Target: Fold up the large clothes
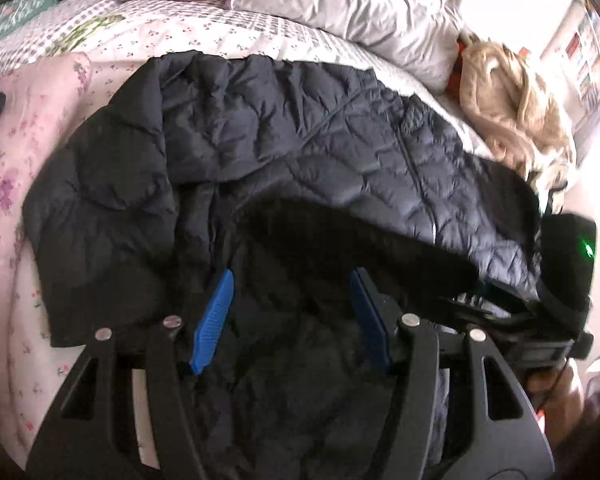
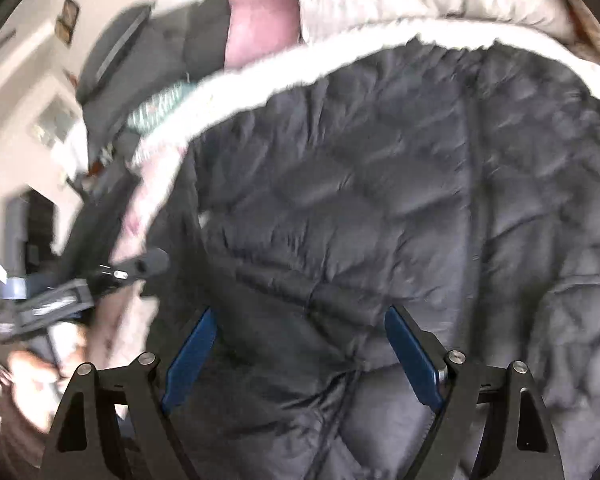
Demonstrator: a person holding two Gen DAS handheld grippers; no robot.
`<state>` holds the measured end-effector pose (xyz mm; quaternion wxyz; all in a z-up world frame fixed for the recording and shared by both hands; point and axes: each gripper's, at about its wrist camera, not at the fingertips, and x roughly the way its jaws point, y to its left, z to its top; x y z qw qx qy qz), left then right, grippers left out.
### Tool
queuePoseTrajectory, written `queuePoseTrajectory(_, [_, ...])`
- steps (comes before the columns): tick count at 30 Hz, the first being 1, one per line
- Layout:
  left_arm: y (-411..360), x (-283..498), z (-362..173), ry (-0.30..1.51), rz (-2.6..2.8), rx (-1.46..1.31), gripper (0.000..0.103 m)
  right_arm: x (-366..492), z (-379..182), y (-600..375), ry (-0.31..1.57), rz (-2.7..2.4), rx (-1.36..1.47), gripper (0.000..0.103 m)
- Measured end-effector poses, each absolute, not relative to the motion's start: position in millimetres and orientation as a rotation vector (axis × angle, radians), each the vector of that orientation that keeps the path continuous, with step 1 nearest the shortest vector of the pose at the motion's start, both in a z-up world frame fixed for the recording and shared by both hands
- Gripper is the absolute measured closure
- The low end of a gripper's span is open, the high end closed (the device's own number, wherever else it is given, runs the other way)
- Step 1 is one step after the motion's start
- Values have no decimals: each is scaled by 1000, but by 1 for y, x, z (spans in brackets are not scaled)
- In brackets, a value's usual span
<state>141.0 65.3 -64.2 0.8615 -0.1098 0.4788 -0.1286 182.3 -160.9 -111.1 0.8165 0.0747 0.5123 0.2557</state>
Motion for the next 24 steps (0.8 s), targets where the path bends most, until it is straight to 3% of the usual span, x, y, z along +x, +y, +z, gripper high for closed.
queuePoseTrajectory(1, [66,138,-64,1005,-270,-203,42,183,-114,-151,1090,552,132,21])
queuePoseTrajectory(3, [69,133,-62,1002,-263,-158,41,183,-115,-139,1086,569,115,38])
queuePoseTrajectory(5, [74,130,-63,1002,-253,-142,41,181,-116,-136,1095,588,133,70])
queuePoseTrajectory(8, [88,126,-62,1006,-247,-165,38,176,-112,-140,1085,590,113,91])
queuePoseTrajectory(14, [104,122,-55,980,-255,-190,38,148,-90,-149,1022,714,35,93])
queuePoseTrajectory(24, [114,124,-42,932,-280,-257,38,114,-125,-141,1173,766,-196,89])
